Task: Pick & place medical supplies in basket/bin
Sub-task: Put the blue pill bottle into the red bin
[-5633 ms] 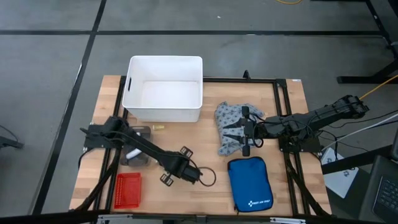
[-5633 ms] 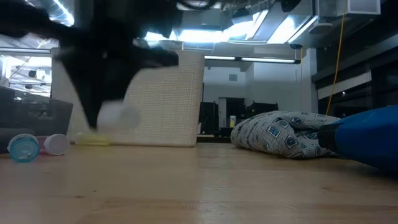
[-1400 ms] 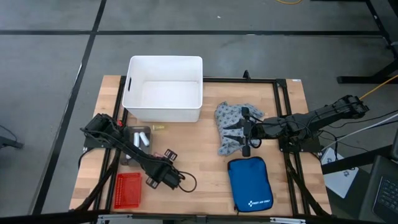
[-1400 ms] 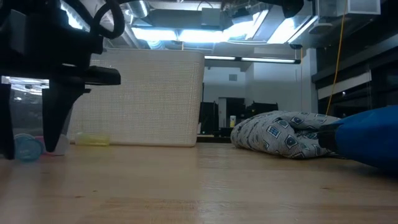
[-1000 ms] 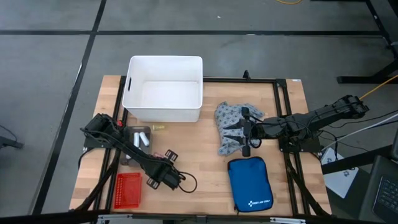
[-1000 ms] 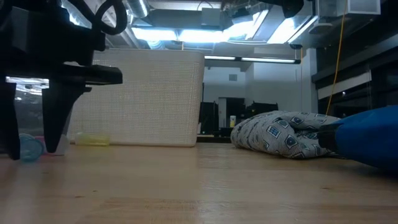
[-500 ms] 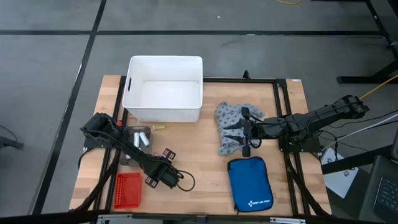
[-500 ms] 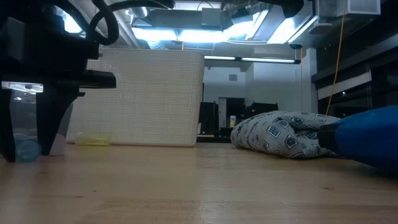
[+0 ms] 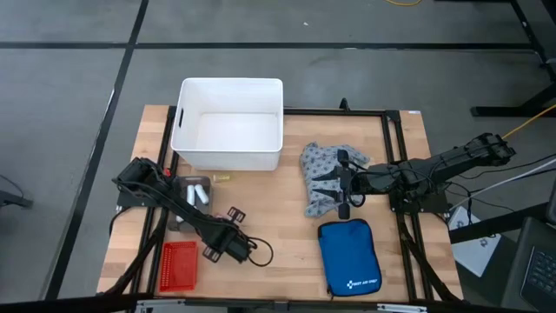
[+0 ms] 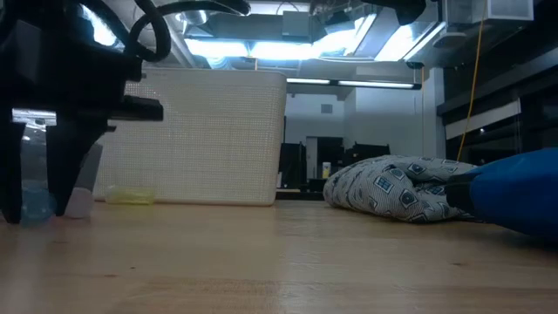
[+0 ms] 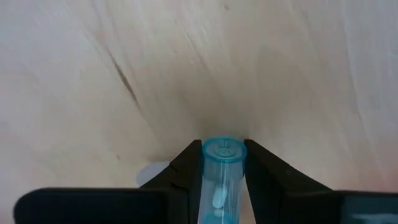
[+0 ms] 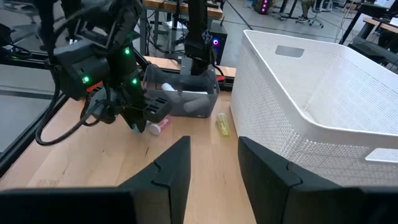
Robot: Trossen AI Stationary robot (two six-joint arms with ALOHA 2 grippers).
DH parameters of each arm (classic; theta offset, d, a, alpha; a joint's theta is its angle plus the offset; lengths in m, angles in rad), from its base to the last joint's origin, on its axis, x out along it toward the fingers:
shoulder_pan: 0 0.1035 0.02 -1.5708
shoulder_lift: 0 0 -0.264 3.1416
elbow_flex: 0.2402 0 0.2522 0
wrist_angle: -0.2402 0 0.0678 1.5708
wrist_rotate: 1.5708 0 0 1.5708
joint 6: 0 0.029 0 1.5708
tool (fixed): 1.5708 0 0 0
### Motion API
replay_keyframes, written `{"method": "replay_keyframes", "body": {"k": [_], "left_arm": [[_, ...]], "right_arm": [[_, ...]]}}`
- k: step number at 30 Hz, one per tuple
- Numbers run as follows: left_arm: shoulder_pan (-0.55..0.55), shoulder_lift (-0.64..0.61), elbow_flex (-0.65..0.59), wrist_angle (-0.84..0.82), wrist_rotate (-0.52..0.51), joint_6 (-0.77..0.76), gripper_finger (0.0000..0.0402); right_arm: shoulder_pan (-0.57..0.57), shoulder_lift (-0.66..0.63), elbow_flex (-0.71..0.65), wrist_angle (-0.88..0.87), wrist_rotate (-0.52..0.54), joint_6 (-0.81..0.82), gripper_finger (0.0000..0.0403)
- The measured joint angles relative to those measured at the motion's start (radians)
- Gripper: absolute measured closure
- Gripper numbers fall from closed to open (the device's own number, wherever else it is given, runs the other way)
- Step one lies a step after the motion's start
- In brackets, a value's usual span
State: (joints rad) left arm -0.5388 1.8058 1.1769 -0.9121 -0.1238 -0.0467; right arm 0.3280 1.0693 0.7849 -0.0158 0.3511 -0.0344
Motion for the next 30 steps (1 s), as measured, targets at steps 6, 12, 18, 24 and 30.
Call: {"method": "replay_keyframes", "body": {"k": [6,12,18,24,30], "left_arm": [[0.002,-0.009,0.112,-0.088,-0.012,-0.003,0.0309],[-0.012,-0.009,0.251,-0.202,-0.006,-0.04,0.0309],[-0.054,-0.01,0.371,-0.304,0.088,-0.196,0.0309],[-0.142,-0.011,0.405,-0.359,0.117,-0.442,0.0309],[-0.245,-0.011,0.405,-0.375,0.112,-0.738,0.0309]], "right_arm": [[0.0,0.0,0.0,0.0,0.0,0.0,0.0268],[0.0,0.0,0.0,0.0,0.0,0.0,0.0268],[0.0,0.0,0.0,0.0,0.0,-0.001,0.0268],[0.0,0.0,0.0,0.0,-0.004,-0.011,0.0268],[0.0,0.0,0.0,0.0,-0.004,-0.012,0.0268]]}}
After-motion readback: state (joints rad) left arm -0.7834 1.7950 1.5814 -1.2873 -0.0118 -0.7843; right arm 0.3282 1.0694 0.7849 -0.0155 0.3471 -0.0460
